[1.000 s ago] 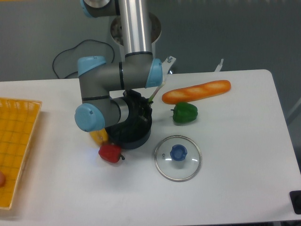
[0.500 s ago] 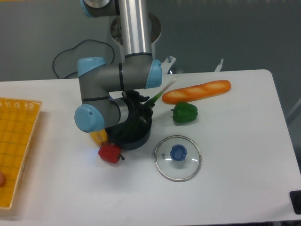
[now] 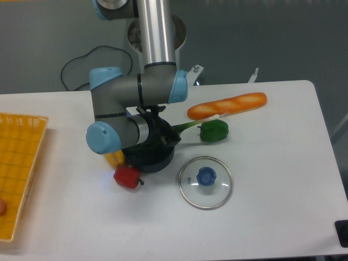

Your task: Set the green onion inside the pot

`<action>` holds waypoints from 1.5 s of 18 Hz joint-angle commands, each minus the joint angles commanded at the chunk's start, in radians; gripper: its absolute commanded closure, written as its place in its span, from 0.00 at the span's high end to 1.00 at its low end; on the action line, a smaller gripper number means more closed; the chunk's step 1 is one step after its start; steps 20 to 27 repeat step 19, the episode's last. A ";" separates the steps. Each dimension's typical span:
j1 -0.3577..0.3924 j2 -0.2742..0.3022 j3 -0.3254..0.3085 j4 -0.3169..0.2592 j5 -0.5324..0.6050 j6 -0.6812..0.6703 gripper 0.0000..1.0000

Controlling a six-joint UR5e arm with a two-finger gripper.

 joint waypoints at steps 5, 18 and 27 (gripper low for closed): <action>0.014 0.035 0.045 0.150 -0.162 -0.002 1.00; 0.073 0.075 0.060 0.396 -0.354 0.008 1.00; 0.090 0.086 0.060 0.394 -0.391 0.011 1.00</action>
